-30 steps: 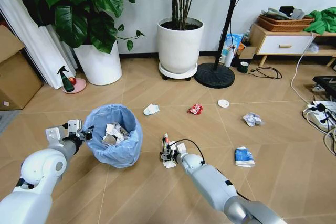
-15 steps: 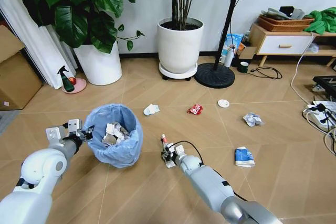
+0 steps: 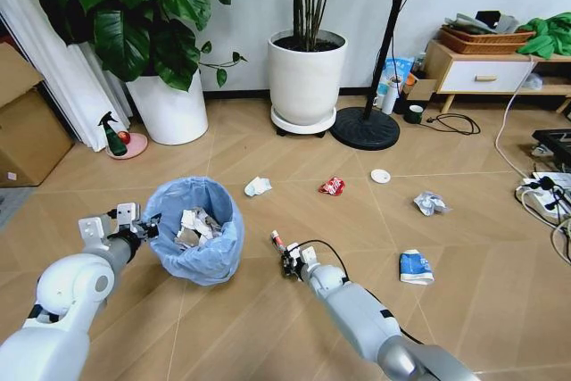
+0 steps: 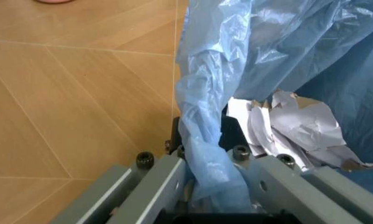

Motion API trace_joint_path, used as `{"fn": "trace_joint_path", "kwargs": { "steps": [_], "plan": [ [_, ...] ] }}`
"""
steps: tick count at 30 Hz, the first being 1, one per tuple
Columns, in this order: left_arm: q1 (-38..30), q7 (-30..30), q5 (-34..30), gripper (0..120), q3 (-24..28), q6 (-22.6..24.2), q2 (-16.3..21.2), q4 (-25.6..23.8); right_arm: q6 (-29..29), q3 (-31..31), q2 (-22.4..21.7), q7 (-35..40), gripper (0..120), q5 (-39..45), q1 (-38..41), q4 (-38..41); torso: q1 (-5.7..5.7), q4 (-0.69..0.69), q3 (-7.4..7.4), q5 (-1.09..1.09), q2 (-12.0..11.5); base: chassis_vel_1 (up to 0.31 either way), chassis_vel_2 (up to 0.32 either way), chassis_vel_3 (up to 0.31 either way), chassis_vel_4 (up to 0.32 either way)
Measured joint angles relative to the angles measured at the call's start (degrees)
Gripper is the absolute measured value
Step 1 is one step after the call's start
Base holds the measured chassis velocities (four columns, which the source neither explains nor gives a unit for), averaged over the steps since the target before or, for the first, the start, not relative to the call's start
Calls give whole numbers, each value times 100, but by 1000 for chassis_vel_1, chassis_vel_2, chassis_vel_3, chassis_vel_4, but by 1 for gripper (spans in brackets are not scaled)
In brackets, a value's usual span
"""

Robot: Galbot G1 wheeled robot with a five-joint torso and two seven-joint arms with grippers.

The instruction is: Pick up the trash bin and place the garbage on the floor into it.

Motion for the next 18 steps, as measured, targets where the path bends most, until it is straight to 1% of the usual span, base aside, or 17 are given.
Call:
{"fn": "trace_joint_path", "kwargs": {
  "steps": [3,4,6,7,8,9,11,16,18],
  "plan": [
    [2,-1,0,0,6,6,5,-5,-60,112,-251,53,1,249,-5,577,0,-1,0,0,0,0,0,0,0],
    [2,-1,0,0,6,6,5,-5,-60,112,-251,53,1,249,-5,577,0,-1,0,0,0,0,0,0,0],
    [4,-1,0,0,25,9,1,-6,-73,116,-352,71,1,453,15,818,0,-1,0,0,0,0,0,0,0],
    [6,-1,3,0,56,13,-6,-6,-136,96,-516,105,1,800,57,1261,0,-1,0,0,0,0,0,0,0],
    [6,-1,4,0,69,15,-8,-6,-161,80,-596,116,1,987,93,1515,0,-1,0,0,0,0,0,0,0],
    [6,-1,4,0,69,15,-8,-6,-161,80,-596,116,1,987,93,1515,0,-1,0,0,0,0,0,0,0],
    [5,0,6,0,92,25,-10,-6,-159,23,-732,145,1,1309,243,2043,0,-1,-1,0,0,0,0,0,0],
    [5,0,5,0,111,45,2,-3,-121,-177,-840,188,1,1616,526,2683,0,0,-1,0,0,0,0,0,0],
    [3,1,-9,0,138,74,27,-1,-169,-357,-844,286,1,1916,782,3206,0,0,-1,0,0,0,0,0,0]
  ]
}}
